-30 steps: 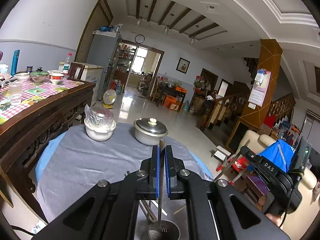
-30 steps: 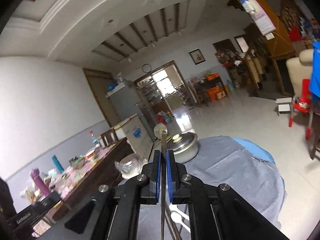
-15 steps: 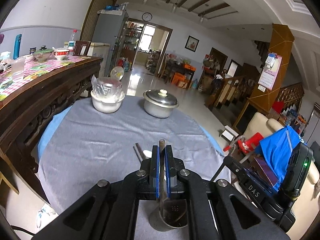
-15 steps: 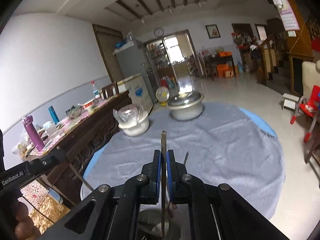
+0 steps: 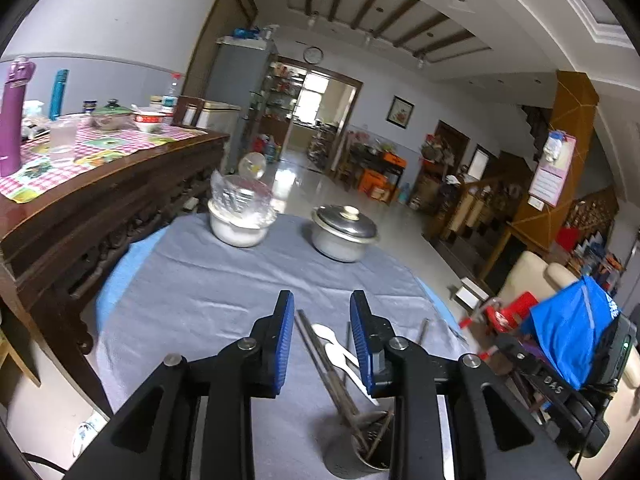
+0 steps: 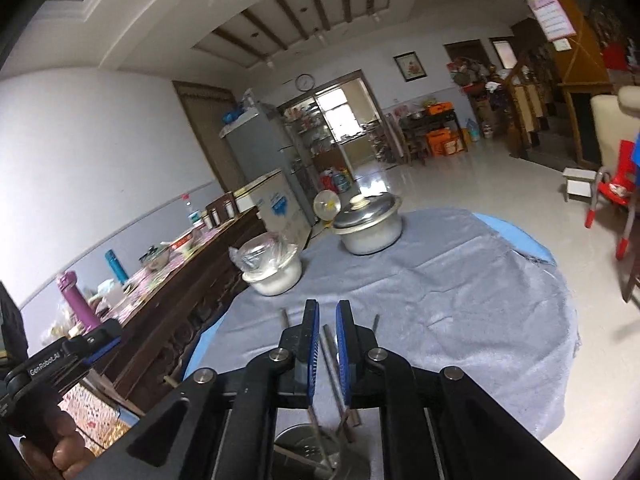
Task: Organize utensils
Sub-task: 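Lower chopsticks into the grey holder and open the left gripper while the right does likewise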
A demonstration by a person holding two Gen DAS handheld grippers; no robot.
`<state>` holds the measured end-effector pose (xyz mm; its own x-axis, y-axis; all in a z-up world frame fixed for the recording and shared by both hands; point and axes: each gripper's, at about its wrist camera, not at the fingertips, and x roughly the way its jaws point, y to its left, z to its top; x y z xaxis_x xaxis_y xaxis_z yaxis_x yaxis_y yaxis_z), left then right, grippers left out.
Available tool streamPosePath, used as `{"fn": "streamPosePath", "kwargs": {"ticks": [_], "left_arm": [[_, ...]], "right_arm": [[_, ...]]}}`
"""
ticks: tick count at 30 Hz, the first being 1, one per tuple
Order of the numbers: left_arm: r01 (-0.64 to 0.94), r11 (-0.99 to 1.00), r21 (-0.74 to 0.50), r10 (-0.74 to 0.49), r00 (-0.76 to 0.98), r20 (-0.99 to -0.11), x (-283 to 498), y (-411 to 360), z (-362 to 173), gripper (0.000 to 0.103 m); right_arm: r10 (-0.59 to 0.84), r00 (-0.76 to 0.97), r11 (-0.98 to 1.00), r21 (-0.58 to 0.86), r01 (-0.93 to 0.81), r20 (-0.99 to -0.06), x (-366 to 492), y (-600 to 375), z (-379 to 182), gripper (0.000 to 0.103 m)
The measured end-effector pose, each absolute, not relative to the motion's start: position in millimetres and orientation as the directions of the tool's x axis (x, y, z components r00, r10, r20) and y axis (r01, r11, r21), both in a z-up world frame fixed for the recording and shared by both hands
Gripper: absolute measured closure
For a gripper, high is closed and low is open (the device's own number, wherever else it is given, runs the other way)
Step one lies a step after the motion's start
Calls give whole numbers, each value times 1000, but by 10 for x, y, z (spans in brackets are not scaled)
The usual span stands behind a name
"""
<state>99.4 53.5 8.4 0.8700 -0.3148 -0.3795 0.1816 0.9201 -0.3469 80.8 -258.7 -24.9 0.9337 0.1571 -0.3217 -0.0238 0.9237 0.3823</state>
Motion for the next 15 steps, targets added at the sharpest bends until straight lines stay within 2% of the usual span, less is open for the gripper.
{"fn": "streamPosePath", "kwargs": {"ticks": [8, 15], "left_arm": [[87, 921, -380, -258, 867, -426, 1170, 794, -87, 73], [13, 918, -397, -240, 815, -528, 1479, 883, -454, 73]], "right_arm": [[152, 905, 897, 441, 42, -397, 971, -2813, -477, 93], [224, 842, 876, 479, 46, -491, 1294, -2893, -805, 93]]}}
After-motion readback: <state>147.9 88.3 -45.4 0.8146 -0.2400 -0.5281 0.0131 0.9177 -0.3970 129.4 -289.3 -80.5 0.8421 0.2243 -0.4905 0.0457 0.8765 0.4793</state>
